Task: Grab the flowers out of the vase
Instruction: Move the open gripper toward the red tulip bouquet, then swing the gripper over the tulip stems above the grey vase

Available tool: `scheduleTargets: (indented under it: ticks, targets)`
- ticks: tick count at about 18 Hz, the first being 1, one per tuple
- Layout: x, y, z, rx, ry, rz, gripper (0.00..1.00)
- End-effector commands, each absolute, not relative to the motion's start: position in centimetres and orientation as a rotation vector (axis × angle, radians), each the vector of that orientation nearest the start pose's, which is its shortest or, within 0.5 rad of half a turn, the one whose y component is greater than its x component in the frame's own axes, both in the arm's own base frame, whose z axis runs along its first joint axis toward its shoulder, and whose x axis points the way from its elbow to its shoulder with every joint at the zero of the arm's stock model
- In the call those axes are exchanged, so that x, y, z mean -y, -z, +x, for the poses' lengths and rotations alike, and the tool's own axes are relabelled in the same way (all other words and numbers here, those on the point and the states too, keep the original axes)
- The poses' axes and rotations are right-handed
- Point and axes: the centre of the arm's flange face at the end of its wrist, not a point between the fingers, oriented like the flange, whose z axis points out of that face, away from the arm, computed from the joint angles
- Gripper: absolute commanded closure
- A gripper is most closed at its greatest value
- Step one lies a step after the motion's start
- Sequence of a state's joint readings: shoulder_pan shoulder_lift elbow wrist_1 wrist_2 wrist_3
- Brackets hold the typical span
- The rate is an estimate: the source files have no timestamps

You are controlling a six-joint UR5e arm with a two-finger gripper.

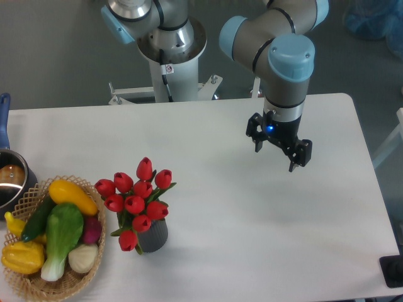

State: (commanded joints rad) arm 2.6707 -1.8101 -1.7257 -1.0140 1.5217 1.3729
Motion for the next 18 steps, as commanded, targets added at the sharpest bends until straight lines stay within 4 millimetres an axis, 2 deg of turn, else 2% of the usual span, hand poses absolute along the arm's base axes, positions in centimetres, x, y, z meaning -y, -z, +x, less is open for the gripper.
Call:
scheduleTargets:
  ticks: [2, 5, 8, 12, 15, 18]
  targets:
    - [-38.7, -34.3, -45.0, -0.426, -0.209, -3.005, 0.00]
    - [-40.2, -34.3, -43.8, -0.467, -0.212, -2.994, 0.00]
    - [-40.4, -33.3, -43.3, -0.478, -0.193, -2.983, 0.00]
    - [-41.7, -32.9, -42.1, -0.499, -0.160, -2.931, 0.00]
    - [-42.5, -32.4, -40.9, -0.427, -0.097, -2.810, 0.00]
    - [-43.1, -32.5, -40.2, -0.387, -0.071, -2.769, 0.00]
